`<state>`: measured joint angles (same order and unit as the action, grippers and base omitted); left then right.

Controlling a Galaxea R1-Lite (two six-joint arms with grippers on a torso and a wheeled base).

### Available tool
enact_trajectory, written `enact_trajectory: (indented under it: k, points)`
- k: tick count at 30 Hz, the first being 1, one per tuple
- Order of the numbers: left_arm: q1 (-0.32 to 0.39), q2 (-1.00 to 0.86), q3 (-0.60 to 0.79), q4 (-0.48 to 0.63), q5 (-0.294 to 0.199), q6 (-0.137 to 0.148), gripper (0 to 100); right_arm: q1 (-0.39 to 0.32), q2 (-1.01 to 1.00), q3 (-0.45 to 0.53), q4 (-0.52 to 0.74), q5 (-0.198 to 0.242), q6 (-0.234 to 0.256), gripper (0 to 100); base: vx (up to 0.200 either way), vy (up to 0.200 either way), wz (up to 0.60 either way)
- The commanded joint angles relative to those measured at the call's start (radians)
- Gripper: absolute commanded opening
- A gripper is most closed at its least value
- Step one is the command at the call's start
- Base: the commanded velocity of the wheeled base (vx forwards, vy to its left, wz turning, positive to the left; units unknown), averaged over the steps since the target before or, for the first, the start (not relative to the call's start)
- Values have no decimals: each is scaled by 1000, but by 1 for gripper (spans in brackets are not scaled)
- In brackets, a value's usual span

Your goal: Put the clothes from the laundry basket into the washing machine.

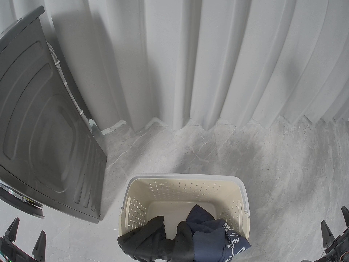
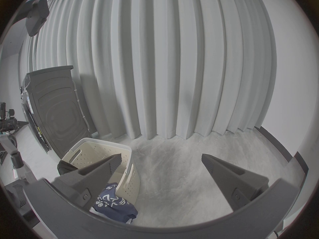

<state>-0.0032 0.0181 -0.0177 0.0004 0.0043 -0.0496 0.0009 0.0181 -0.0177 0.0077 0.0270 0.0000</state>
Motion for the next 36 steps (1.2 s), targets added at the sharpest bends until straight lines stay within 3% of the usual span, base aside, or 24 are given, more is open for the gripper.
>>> enact_trajectory:
  k: [1,10,19,36]
  points:
    - [0,-17,18,0,2,-1,100,1,-7,16,0,1,0,100,0,0,0]
    - [0,-15,18,0,0,-1,100,1,-7,18,0,1,0,100,0,0,0]
    - [0,-17,18,1,0,-1,100,1,-7,18,0,1,0,100,200,0,0]
    - [0,-17,18,0,0,-1,100,1,-7,16,0,1,0,100,0,0,0]
